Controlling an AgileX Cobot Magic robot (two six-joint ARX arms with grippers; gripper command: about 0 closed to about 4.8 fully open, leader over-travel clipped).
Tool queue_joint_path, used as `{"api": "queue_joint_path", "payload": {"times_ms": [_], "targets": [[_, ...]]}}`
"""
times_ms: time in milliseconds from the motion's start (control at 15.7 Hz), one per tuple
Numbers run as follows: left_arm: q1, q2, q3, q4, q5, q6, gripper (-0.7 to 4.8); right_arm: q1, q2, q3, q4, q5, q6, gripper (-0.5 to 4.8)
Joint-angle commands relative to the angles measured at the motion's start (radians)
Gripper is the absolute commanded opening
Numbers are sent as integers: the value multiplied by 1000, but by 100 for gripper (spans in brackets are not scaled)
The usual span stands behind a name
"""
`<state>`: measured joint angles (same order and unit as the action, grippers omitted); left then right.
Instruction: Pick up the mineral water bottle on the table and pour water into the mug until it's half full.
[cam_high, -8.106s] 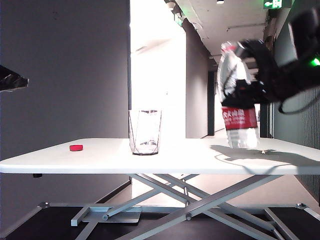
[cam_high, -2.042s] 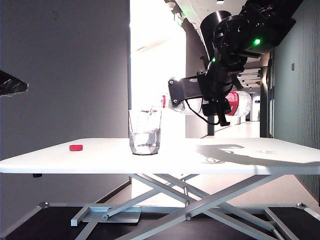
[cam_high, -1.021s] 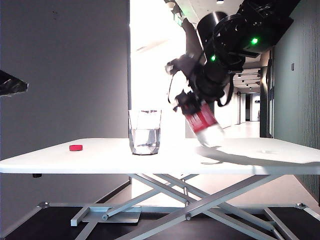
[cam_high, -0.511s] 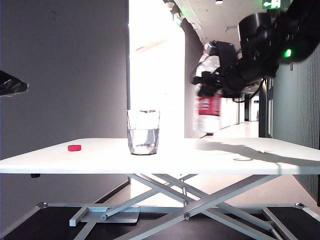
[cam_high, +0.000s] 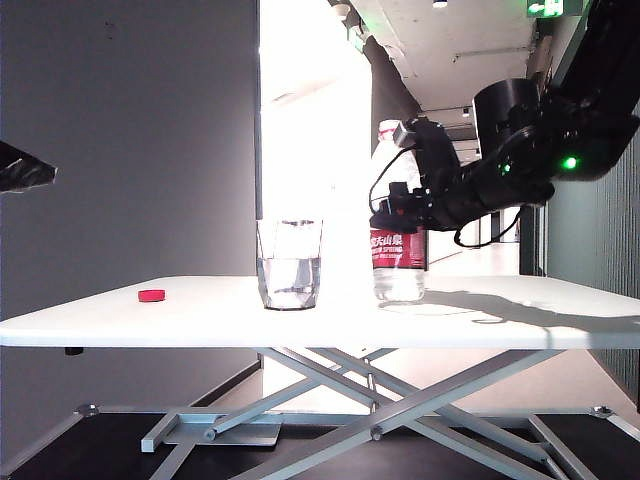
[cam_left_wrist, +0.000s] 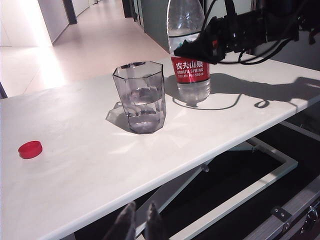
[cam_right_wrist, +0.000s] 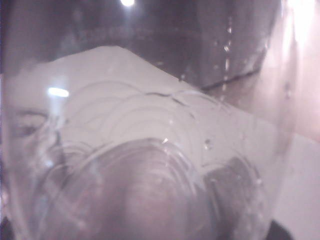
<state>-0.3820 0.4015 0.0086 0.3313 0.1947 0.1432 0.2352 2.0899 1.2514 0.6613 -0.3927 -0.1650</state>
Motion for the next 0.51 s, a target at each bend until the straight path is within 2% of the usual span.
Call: {"api": "queue_joint_path", "payload": {"times_ms": [64, 255, 511], "targets": [[-1, 0, 1, 7, 4, 7, 29, 1, -9, 10, 58, -42, -50, 206], [-1, 0, 1, 7, 4, 7, 29, 1, -9, 10, 51, -101, -79, 206], [-1, 0, 1, 7, 4, 6, 29, 1, -9, 10, 50, -107, -79, 206]]}}
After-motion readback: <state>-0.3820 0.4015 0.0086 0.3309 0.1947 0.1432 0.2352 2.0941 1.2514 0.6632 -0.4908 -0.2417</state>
